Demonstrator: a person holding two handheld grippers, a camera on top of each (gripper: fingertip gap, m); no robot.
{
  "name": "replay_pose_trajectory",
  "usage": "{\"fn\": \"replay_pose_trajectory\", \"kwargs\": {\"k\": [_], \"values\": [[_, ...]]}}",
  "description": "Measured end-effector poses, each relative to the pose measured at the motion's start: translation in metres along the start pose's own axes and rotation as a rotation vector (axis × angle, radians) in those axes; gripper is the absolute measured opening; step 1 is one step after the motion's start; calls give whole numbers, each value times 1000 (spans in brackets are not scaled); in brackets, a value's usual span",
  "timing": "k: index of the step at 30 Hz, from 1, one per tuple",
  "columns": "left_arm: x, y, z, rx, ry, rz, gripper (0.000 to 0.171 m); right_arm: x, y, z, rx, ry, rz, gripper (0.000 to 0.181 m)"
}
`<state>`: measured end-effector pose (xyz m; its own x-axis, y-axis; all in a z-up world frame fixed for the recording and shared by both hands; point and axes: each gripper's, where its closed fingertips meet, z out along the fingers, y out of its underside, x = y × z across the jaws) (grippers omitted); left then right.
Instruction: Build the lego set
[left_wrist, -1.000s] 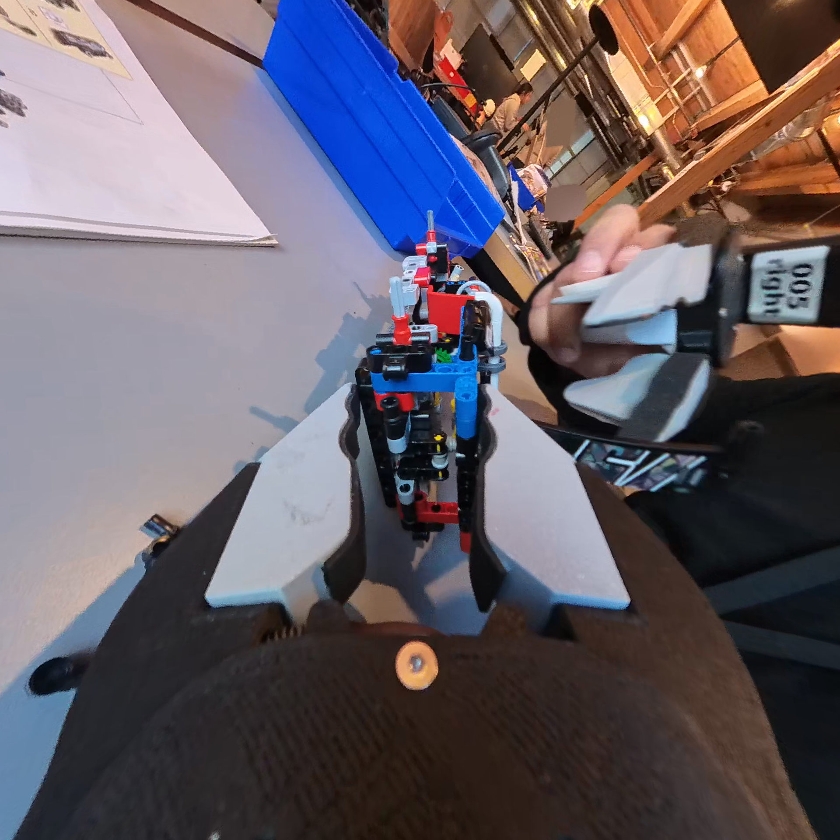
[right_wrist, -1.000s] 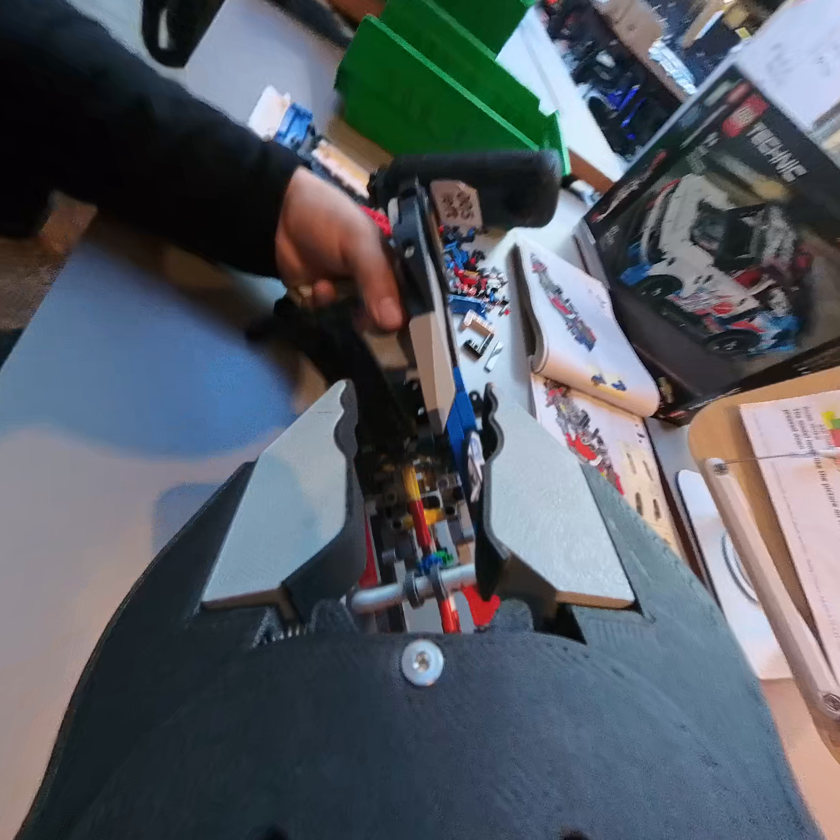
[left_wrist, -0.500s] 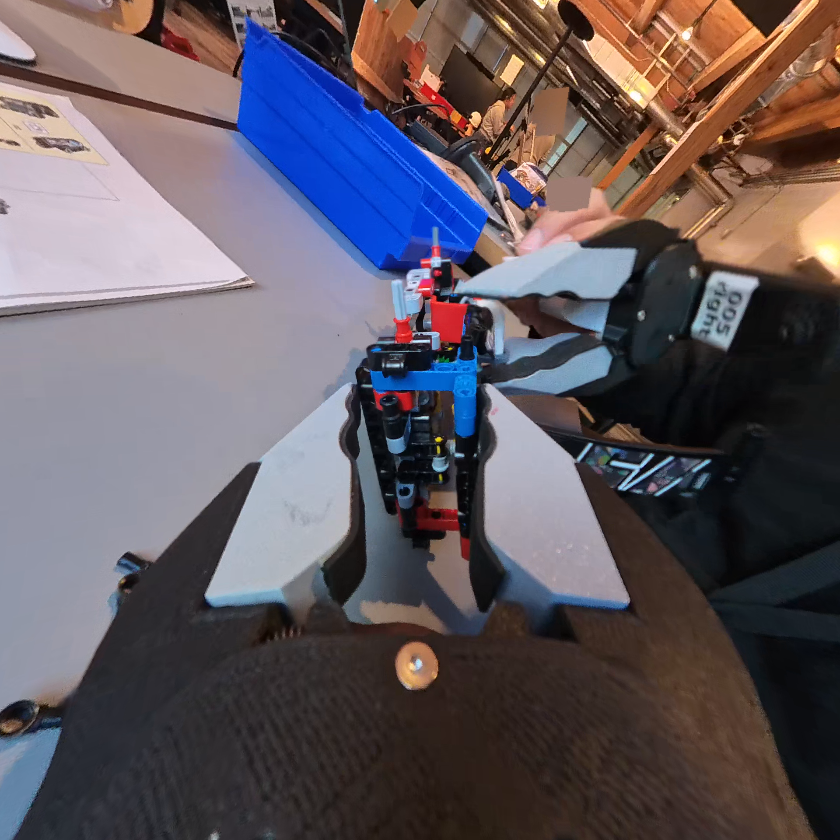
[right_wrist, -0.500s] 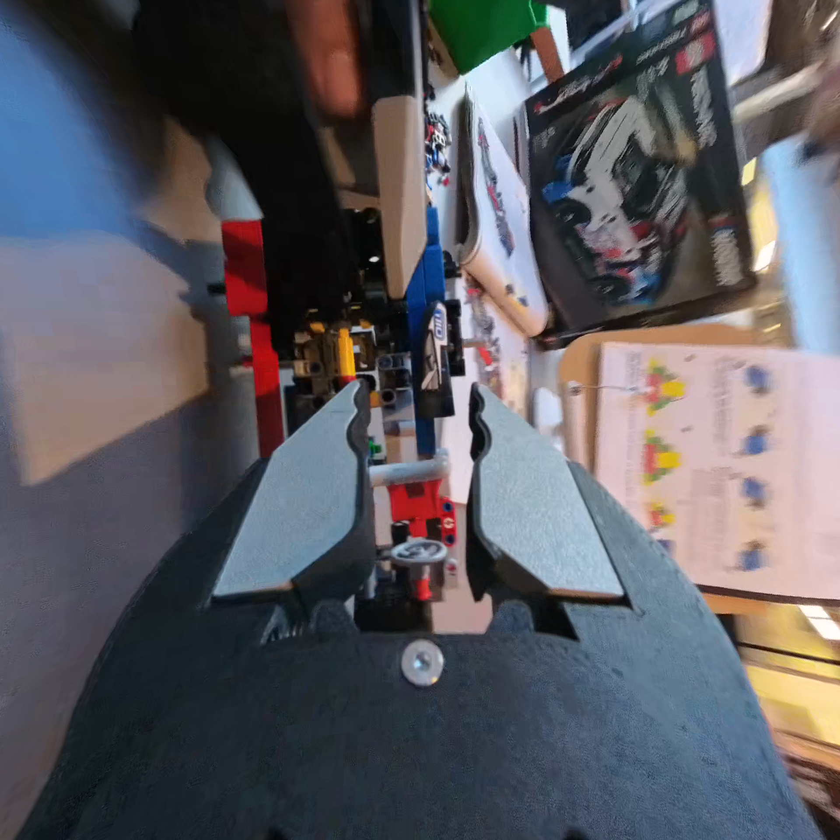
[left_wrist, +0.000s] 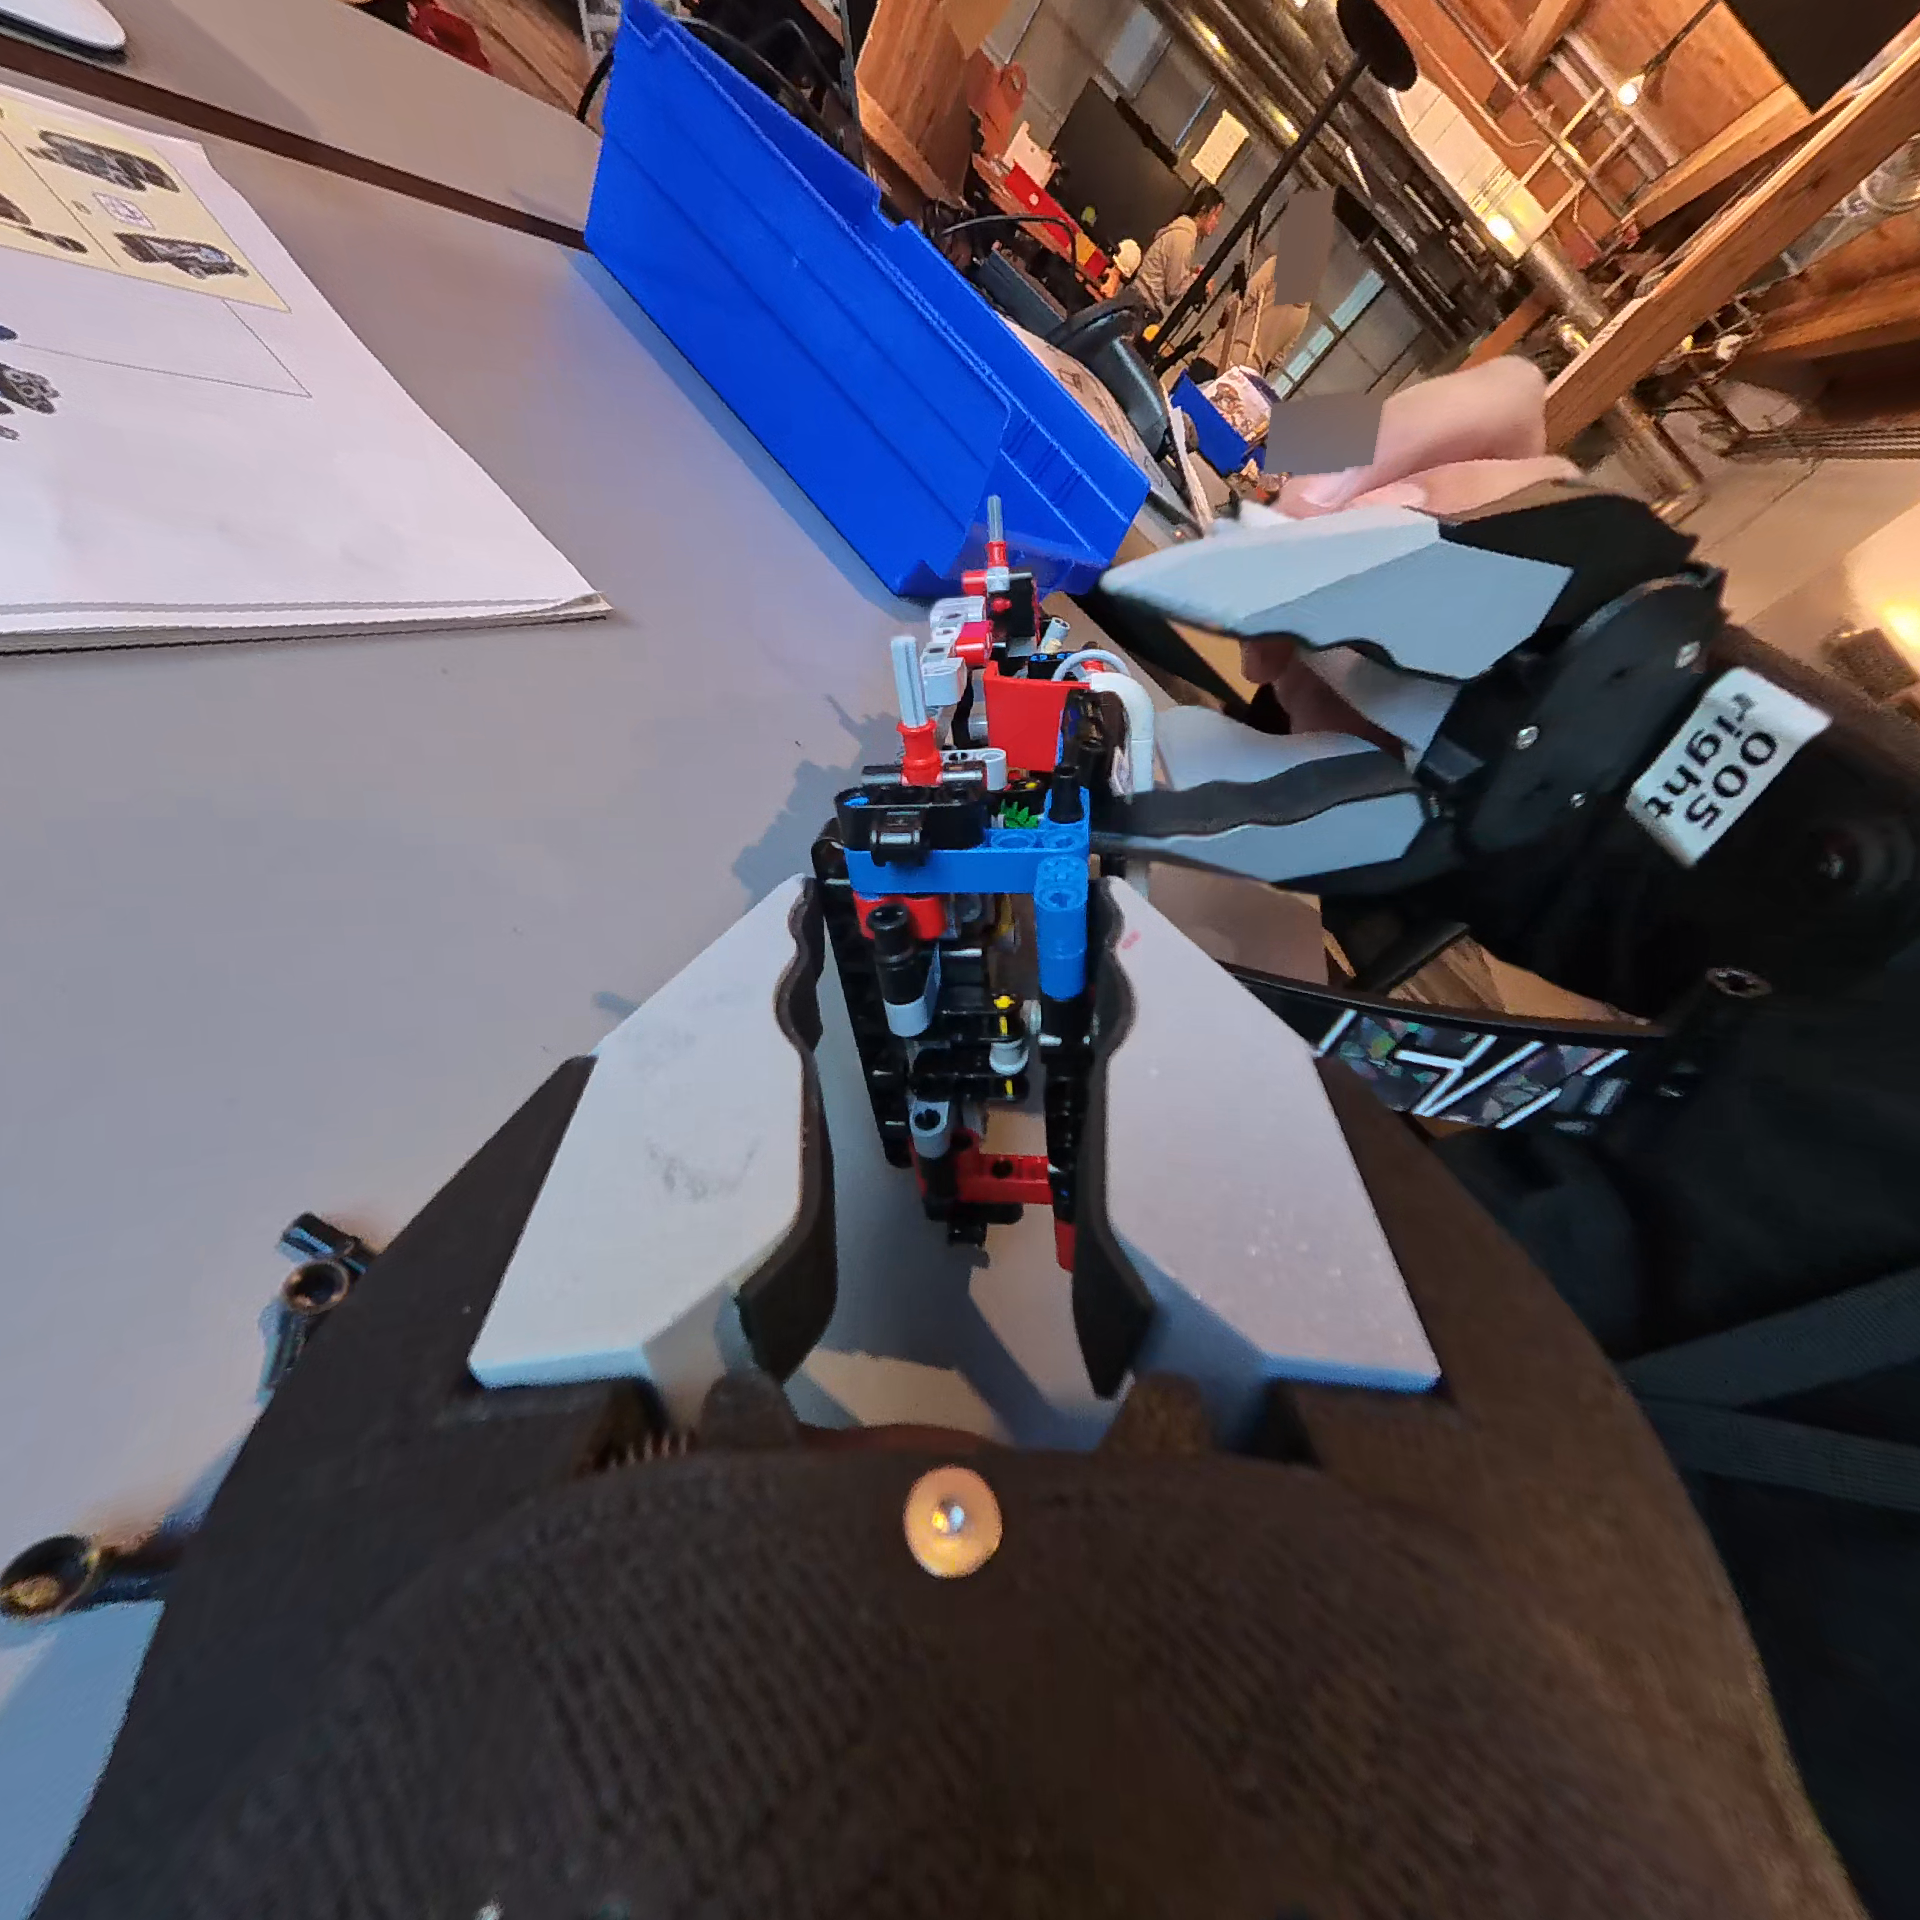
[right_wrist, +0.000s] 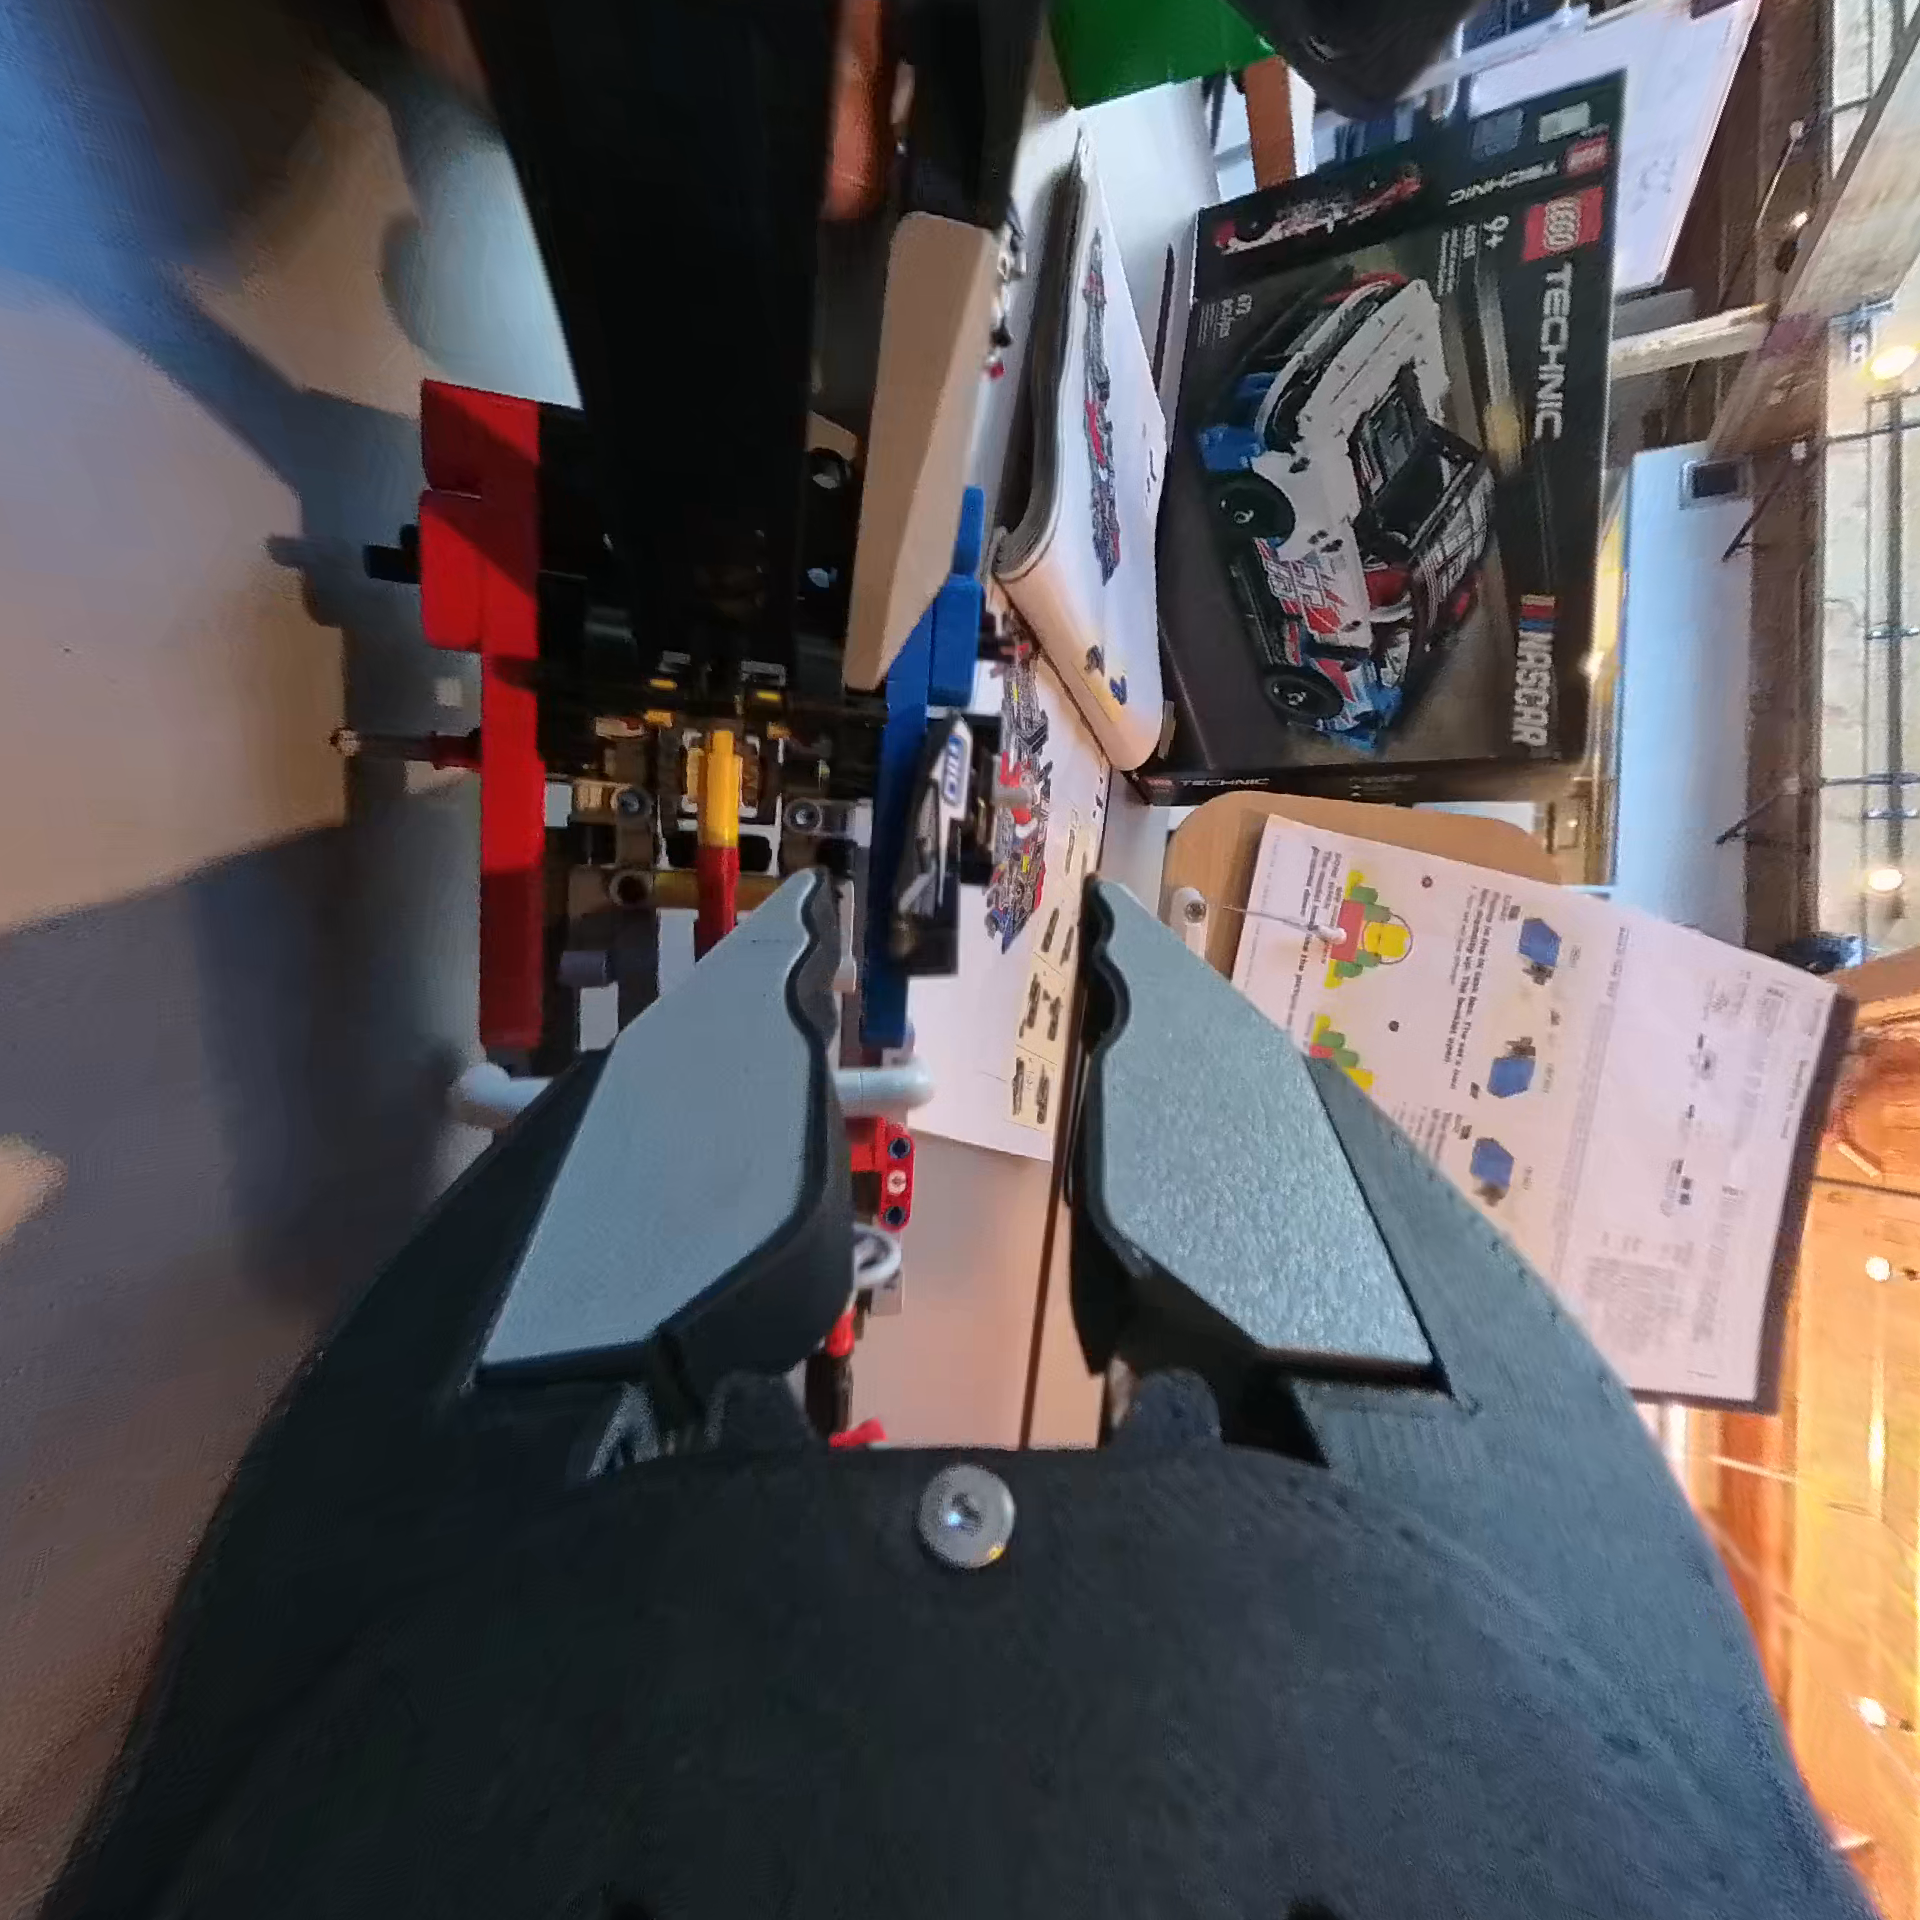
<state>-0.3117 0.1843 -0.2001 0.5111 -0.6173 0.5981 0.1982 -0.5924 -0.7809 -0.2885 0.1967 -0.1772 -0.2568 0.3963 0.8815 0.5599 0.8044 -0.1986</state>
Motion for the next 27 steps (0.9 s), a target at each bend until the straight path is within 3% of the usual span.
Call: {"fn": "replay_pose_trajectory", "kwargs": {"k": [5, 15, 20, 27], "values": [[-3, 1, -2, -3, -15, -12, 49, -4, -3, 5, -16, 17, -96, 29], [-5, 2, -1, -14, -25, -66, 49, -4, -1, 2, -83, -40, -67, 39], [-5, 5, 1, -20, -19, -90, 49, -7, 2, 12, -166, -54, -134, 34], [-1, 5, 1, -33, -23, -48, 49, -11, 4, 14, -165, -137, -148, 24]]}}
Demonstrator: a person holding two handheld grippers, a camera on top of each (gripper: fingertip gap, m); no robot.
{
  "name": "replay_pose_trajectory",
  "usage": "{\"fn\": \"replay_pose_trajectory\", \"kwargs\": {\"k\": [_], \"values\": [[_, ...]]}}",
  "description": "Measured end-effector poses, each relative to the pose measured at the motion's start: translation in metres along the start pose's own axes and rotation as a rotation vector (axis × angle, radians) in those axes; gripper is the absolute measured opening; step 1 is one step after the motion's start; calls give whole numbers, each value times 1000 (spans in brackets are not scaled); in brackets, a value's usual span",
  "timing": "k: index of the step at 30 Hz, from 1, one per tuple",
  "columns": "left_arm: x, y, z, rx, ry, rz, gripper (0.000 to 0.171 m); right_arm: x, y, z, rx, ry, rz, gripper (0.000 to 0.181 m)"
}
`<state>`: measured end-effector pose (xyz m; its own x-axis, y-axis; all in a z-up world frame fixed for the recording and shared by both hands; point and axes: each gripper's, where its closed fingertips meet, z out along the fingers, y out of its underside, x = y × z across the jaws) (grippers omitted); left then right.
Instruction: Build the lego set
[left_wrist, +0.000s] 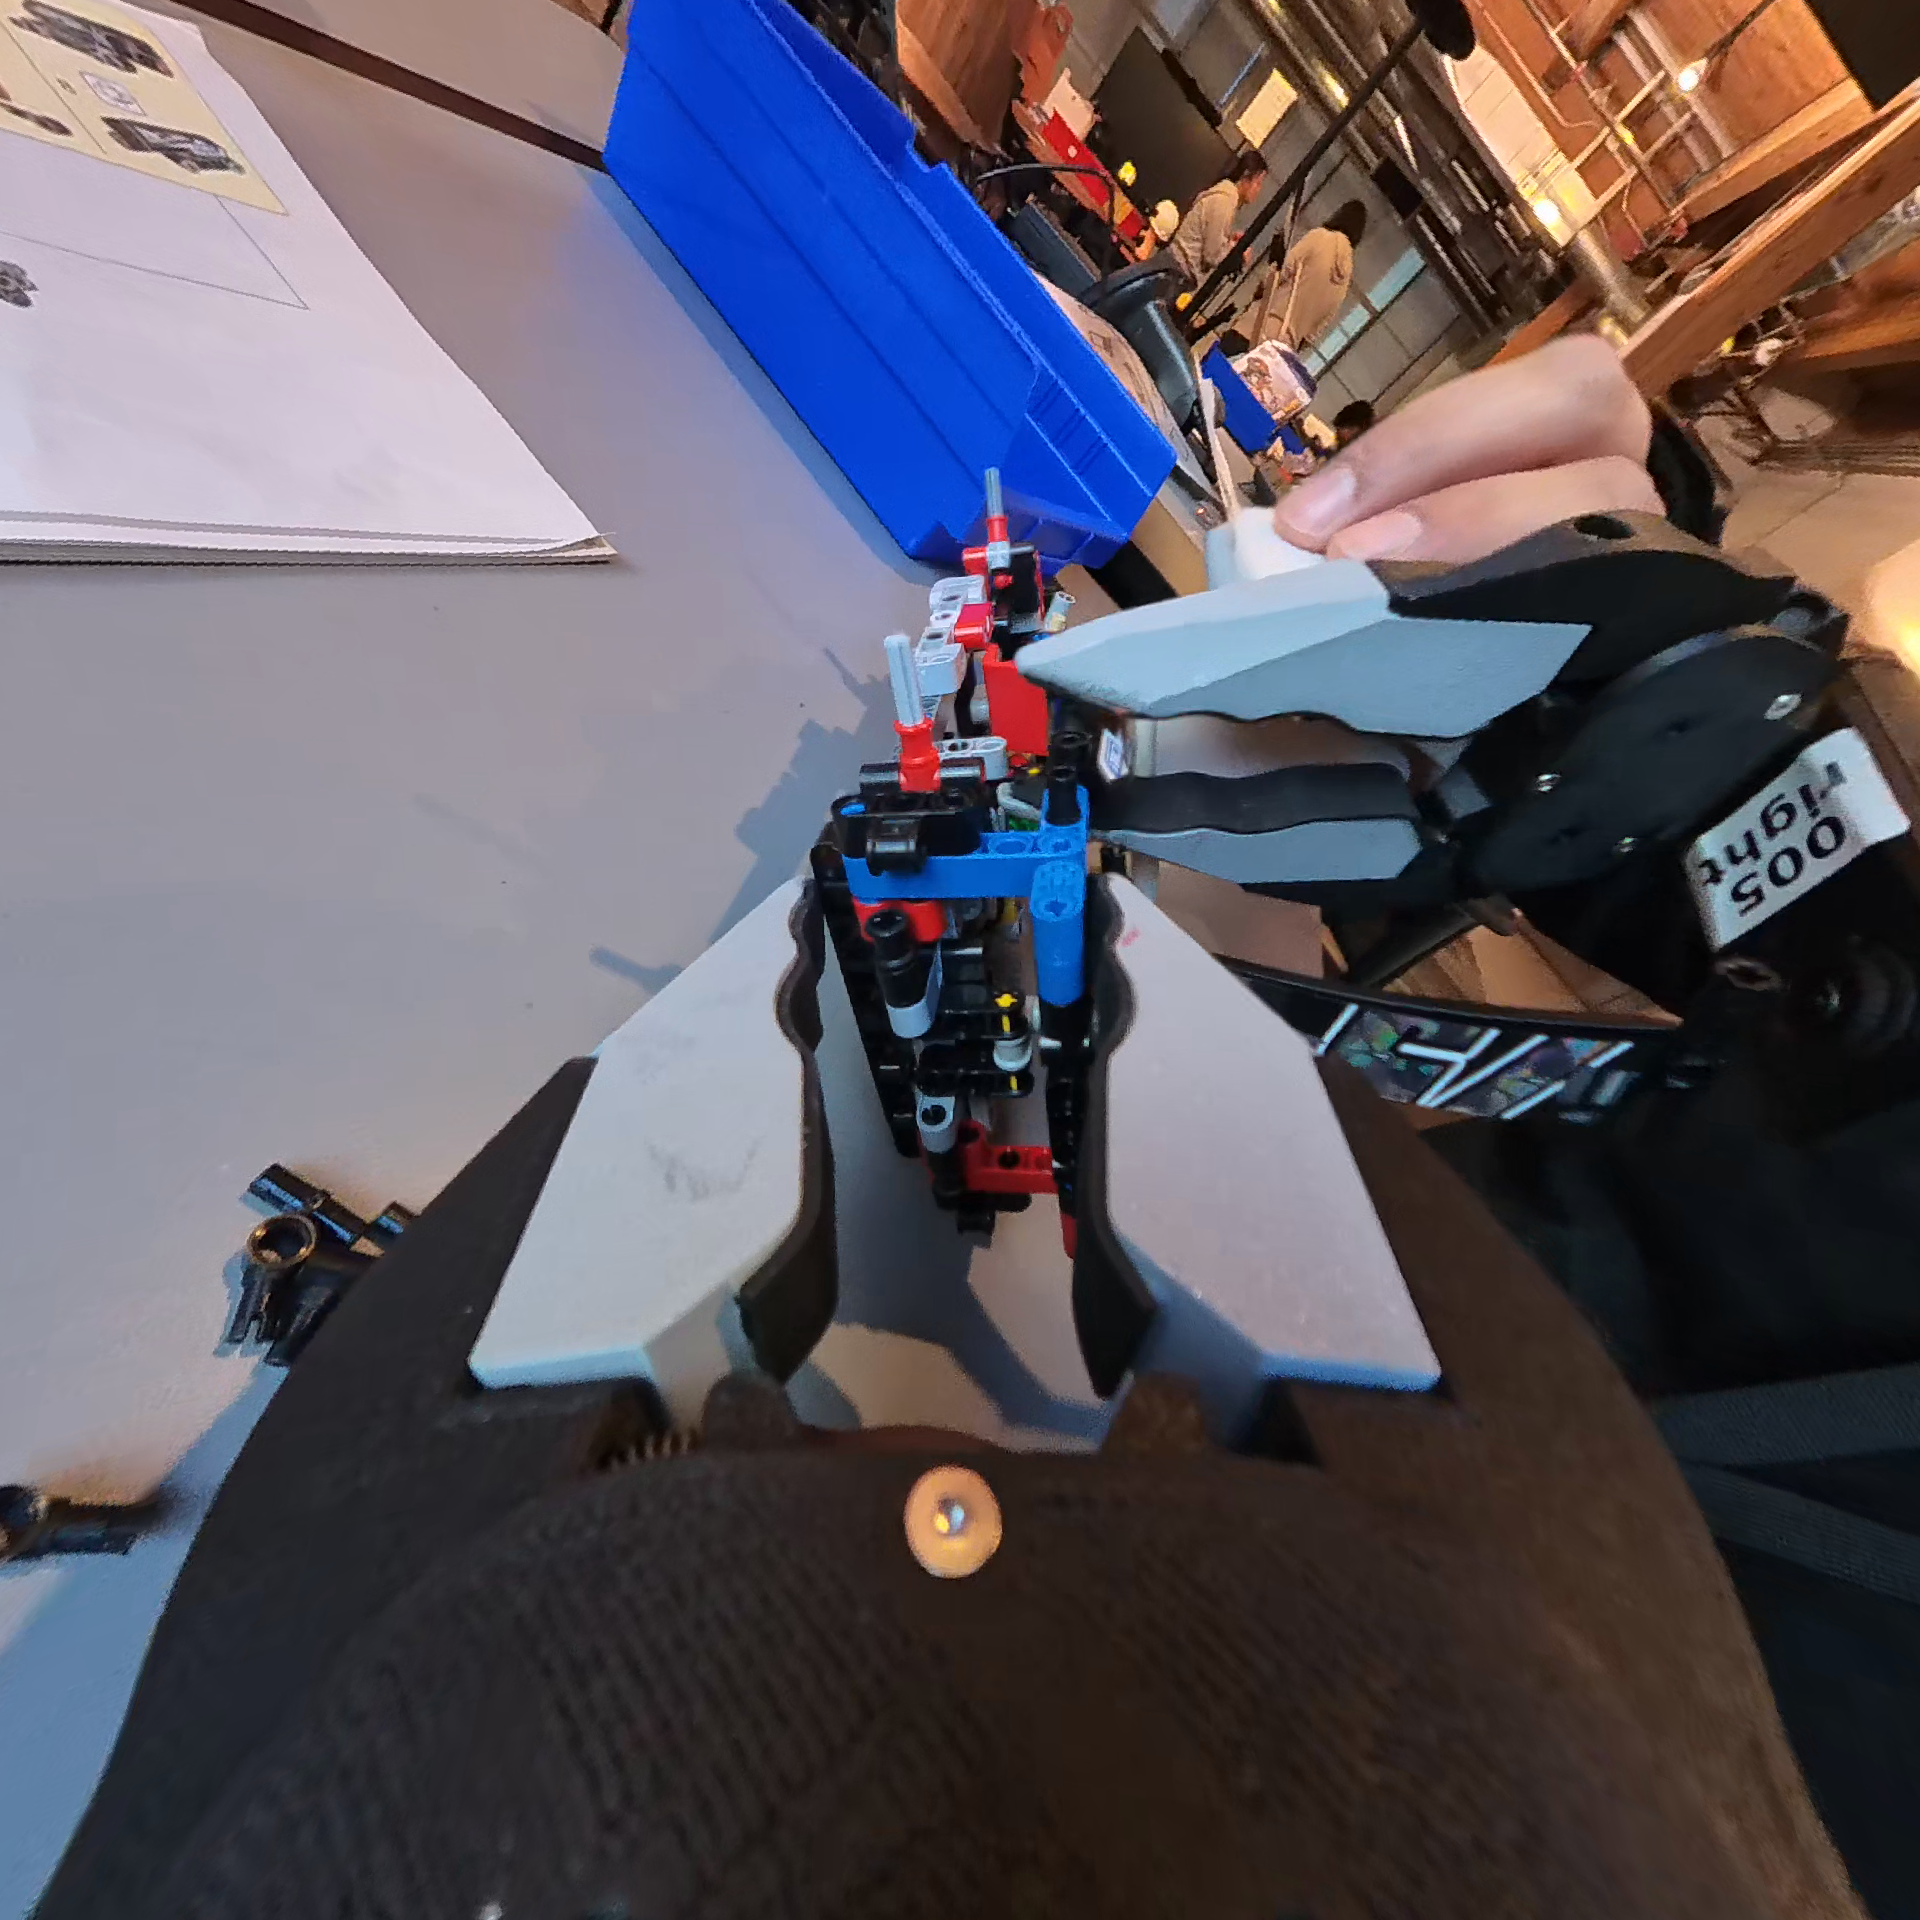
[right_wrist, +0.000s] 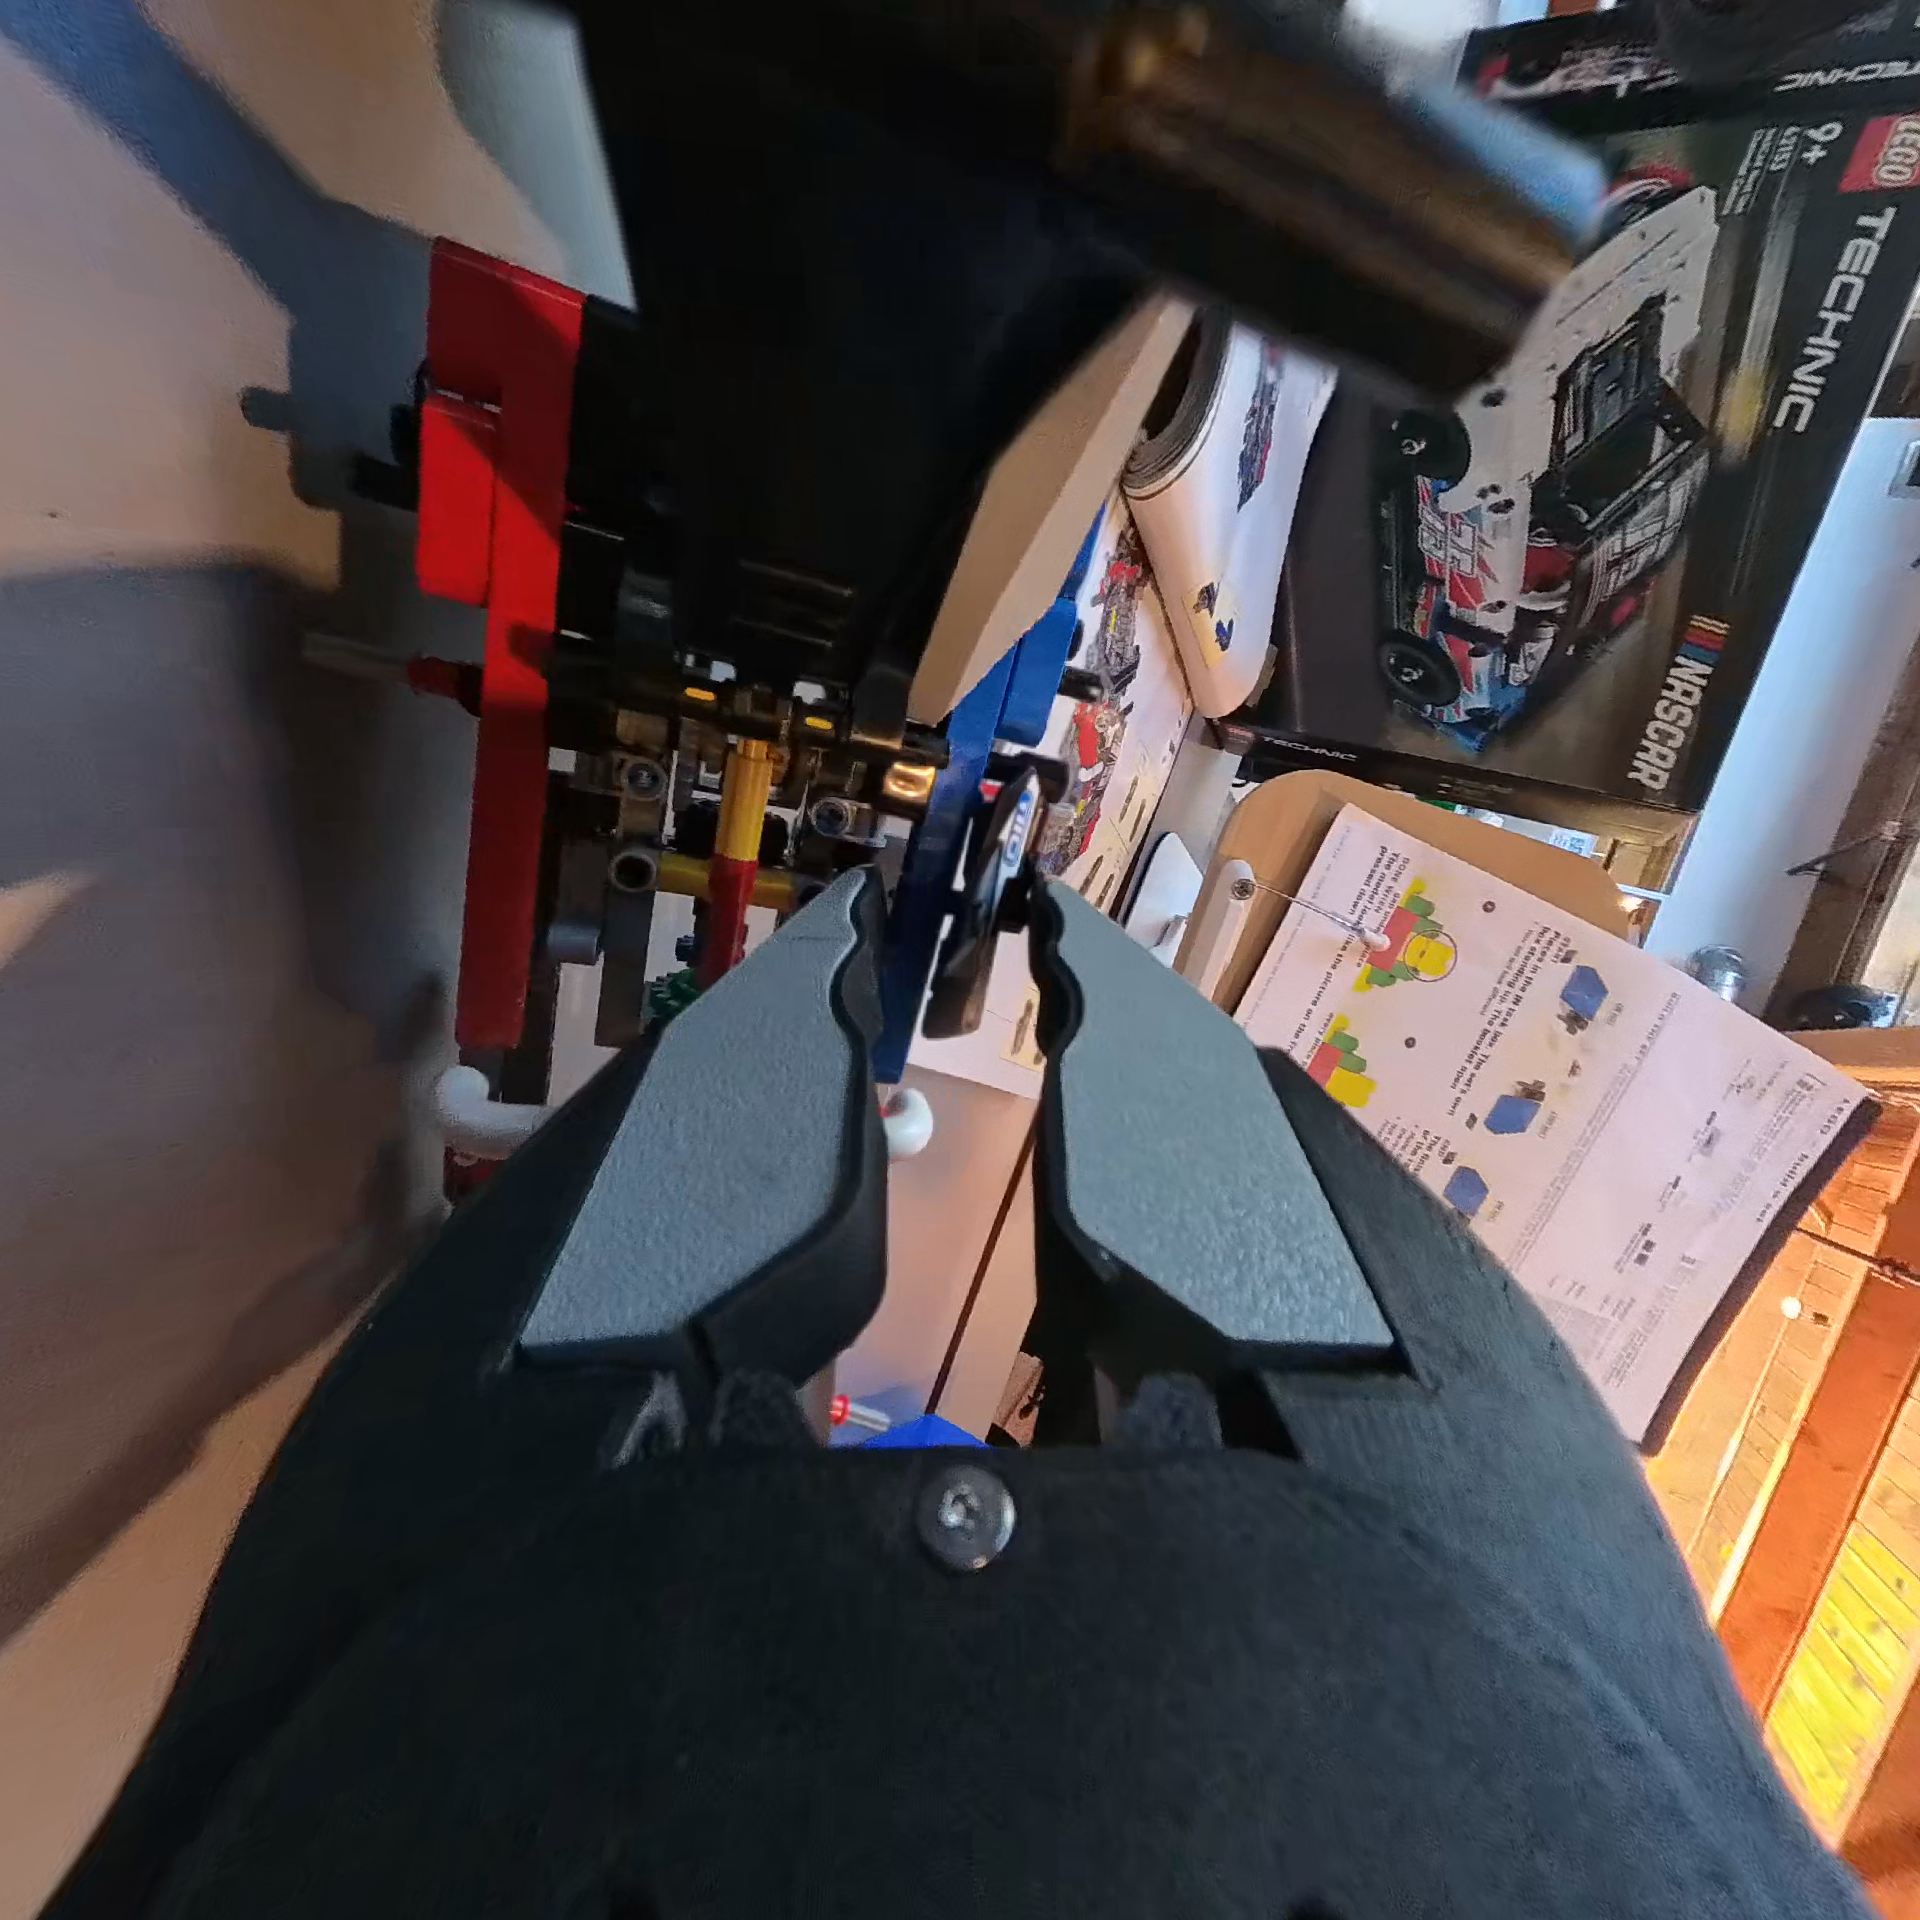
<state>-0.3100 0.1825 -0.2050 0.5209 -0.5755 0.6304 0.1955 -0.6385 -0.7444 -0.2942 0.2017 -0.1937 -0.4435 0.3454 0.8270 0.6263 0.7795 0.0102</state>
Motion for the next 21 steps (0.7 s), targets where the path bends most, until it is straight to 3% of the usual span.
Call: {"fn": "replay_pose_trajectory", "kwargs": {"k": [7, 21], "values": [[5, 0, 0, -7, -9, 48, 49, -3, -1, -3, 27, -117, 78, 23], [0, 5, 4, -11, -29, 51, 49, -8, 0, -2, -1, 1, 182, 21]]}}
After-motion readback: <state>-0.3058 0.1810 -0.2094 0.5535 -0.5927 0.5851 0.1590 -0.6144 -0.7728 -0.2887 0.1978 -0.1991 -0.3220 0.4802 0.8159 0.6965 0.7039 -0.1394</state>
